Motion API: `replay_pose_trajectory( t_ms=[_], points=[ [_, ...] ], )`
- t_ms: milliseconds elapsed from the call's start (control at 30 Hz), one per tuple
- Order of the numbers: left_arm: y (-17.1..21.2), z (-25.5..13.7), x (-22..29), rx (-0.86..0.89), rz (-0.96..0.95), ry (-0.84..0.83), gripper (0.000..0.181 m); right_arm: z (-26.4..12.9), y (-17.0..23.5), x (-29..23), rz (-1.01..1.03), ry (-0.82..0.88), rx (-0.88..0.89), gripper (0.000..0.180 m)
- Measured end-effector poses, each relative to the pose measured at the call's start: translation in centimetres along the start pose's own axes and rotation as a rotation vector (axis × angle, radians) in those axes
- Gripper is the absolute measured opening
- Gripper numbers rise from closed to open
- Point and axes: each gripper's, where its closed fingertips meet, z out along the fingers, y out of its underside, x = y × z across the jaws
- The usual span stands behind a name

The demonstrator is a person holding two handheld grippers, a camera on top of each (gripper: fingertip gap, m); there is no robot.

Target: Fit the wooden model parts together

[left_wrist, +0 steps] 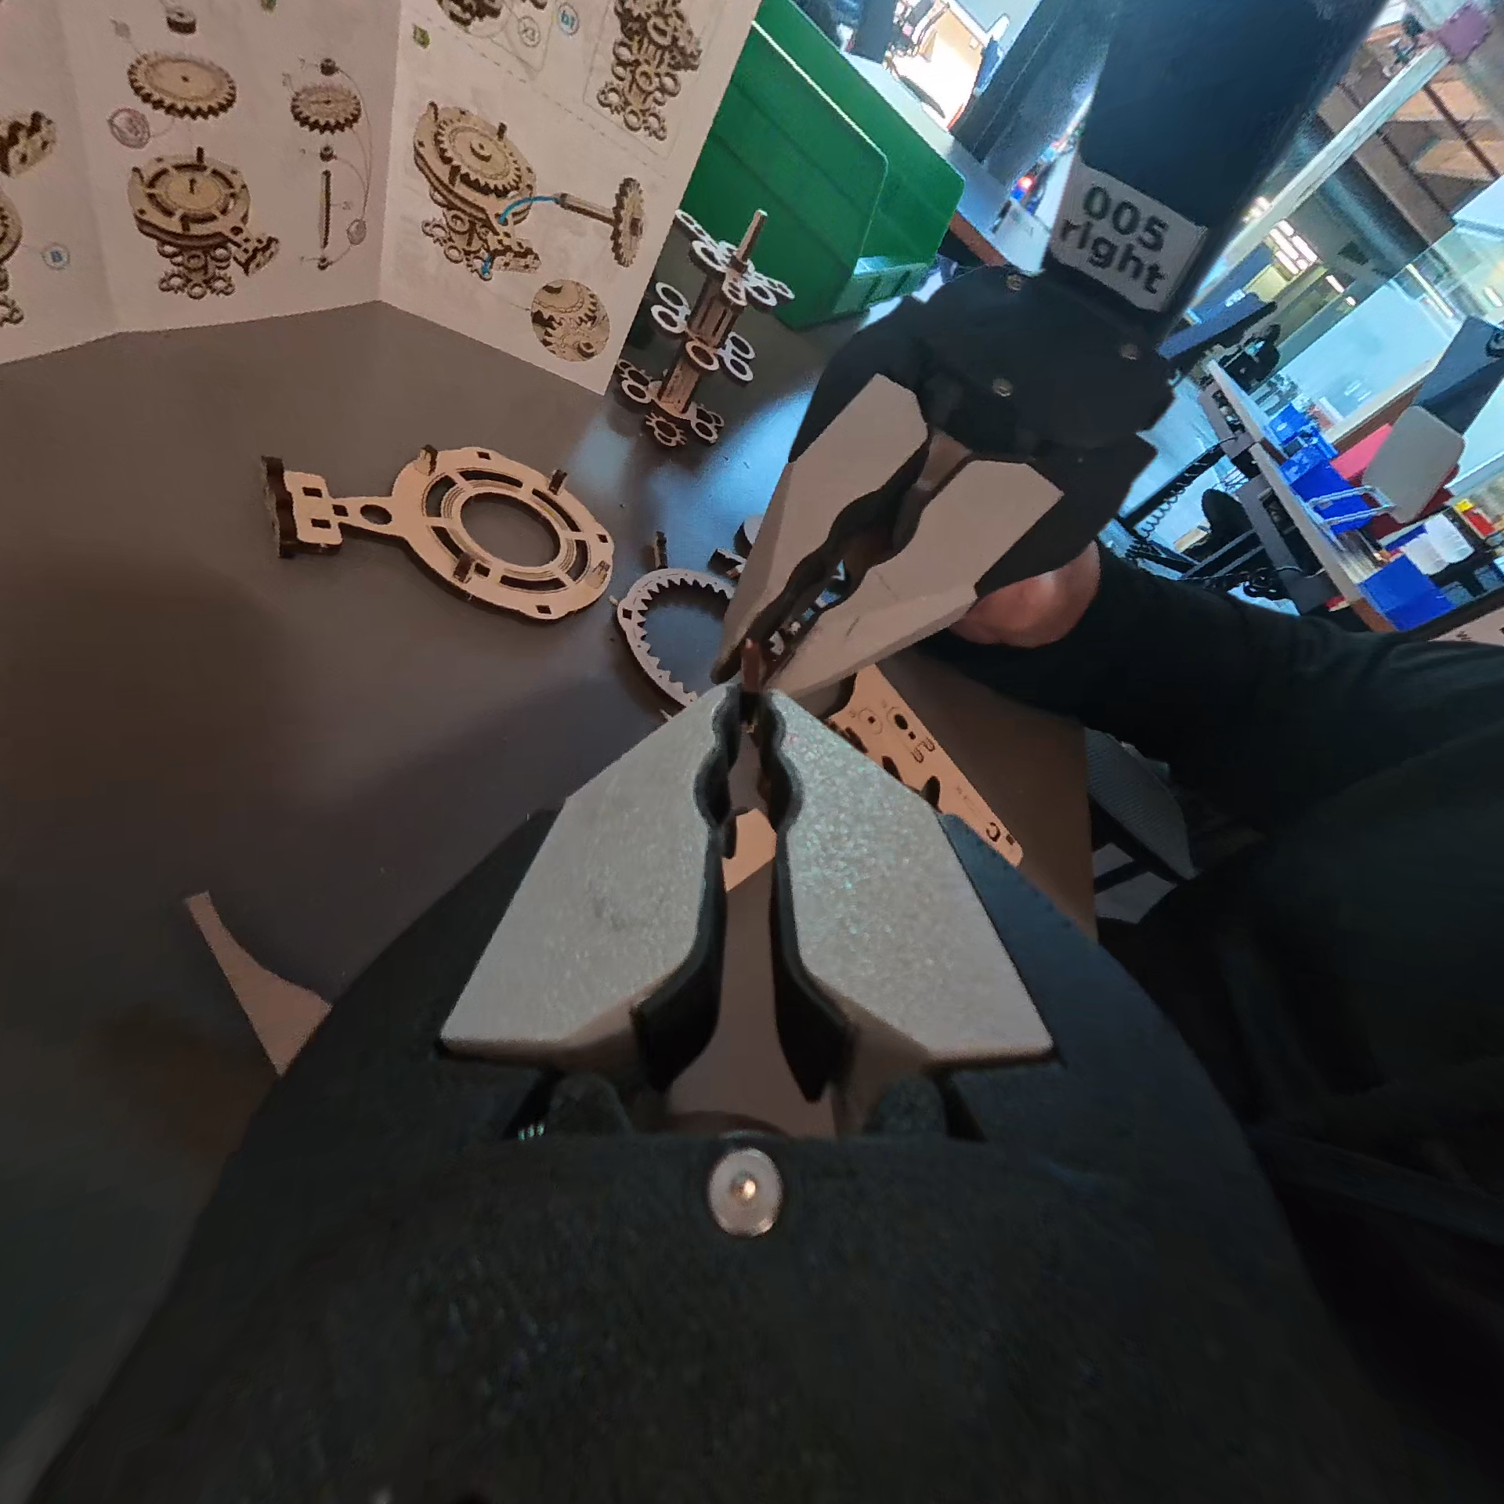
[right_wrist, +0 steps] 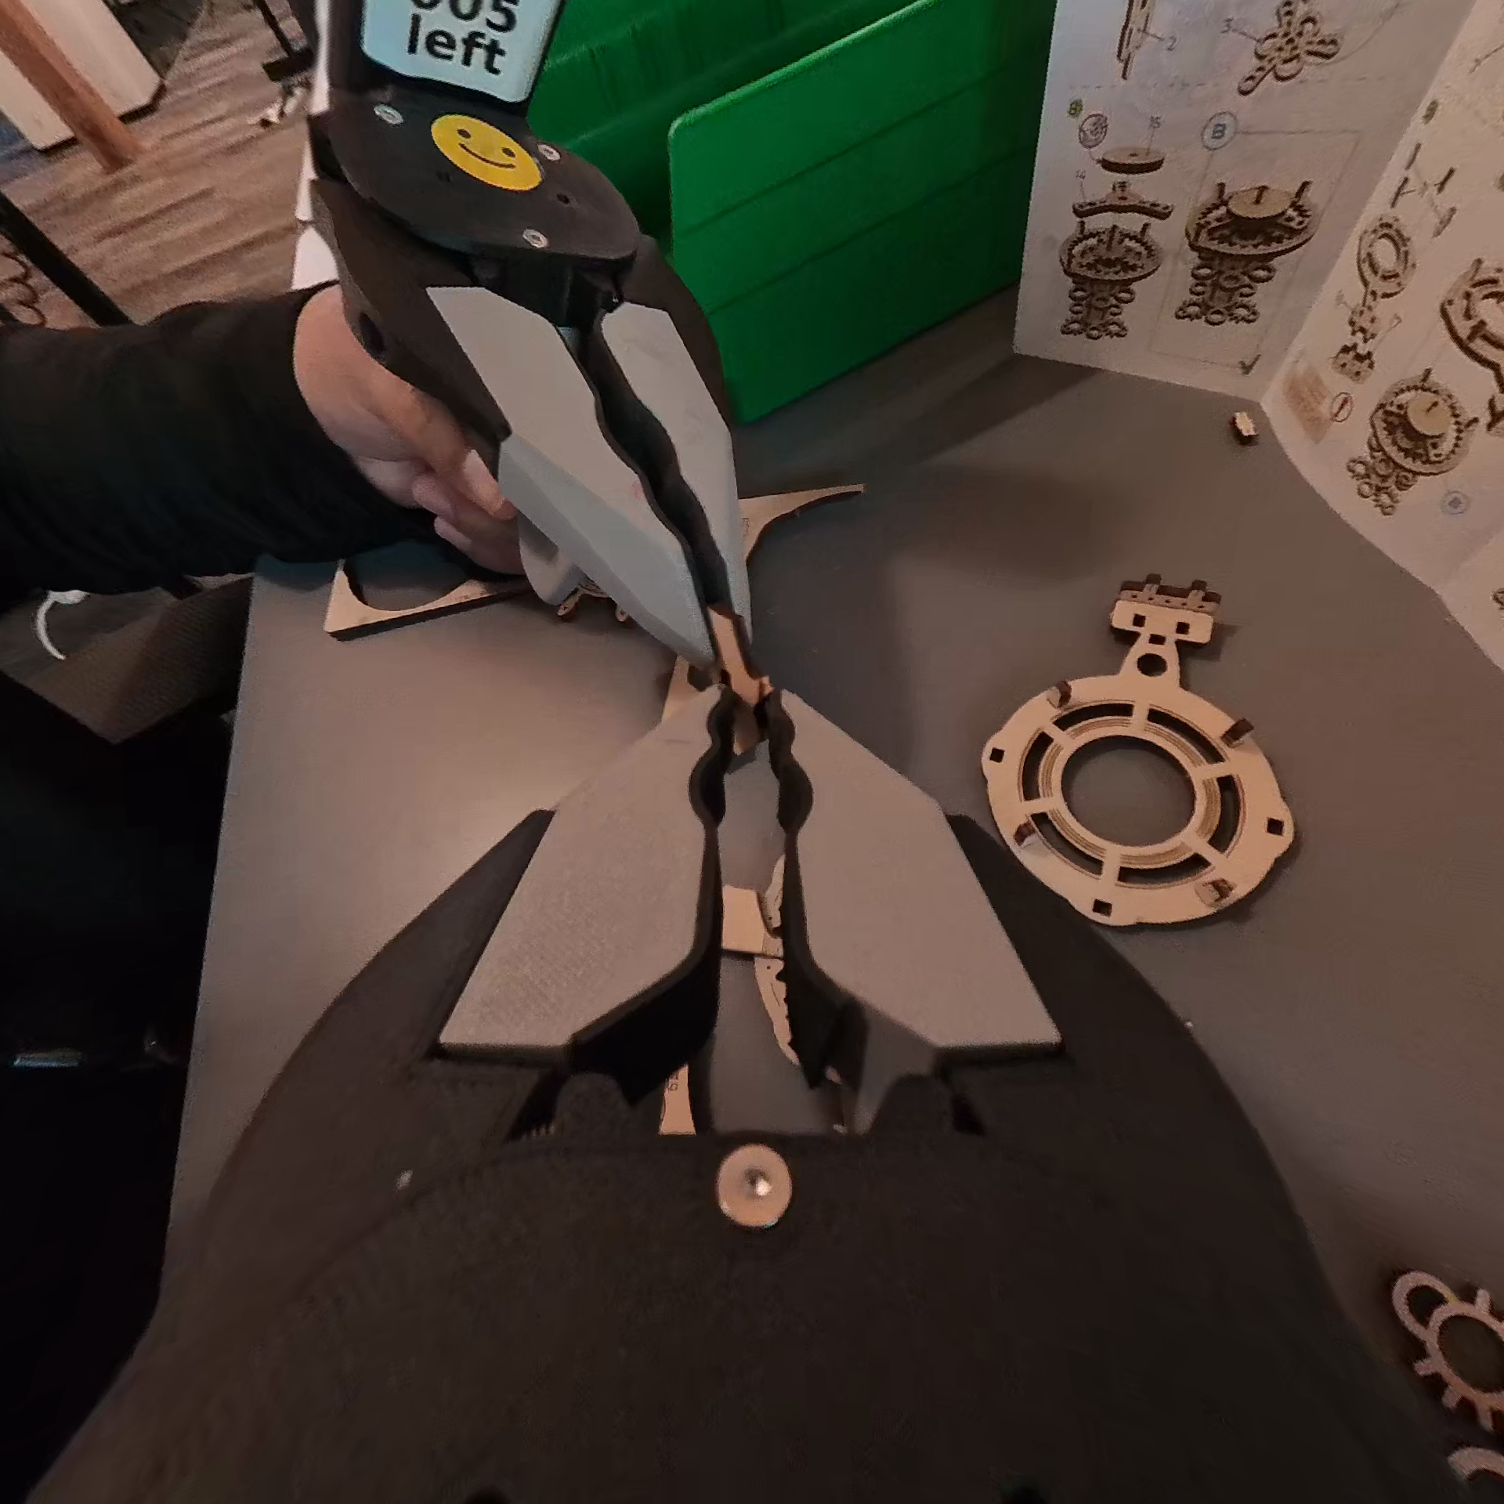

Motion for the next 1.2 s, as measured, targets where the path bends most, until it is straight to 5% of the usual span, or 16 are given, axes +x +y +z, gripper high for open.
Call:
replay_pose_trajectory(
  t_ms=[500, 733, 1000, 1200],
  points=[
    [0.2, -0.2, -1.8, 0.0, -0.084, -0.097, 0.0, 1.4, 0.3, 1.4, -0.012, 0.216, -0.067, 0.004],
    [0.1, -0.3, -2.1, 0.013, -0.104, -0.104, 0.0, 1.3, 0.0, 2.0, -0.243, 0.398, -0.127, 0.005],
    [-1.9, -1.3, -1.7, 0.138, -0.089, -0.032, 0.0, -1.5, -2.3, 1.7, -0.065, 0.15, 0.118, 0.008],
    [-2.5, -2.2, -2.0, 0.148, 0.002, -0.098, 0.0, 0.0, 1.5, 1.8, -0.045, 0.1, -0.105, 0.013]
  ],
)
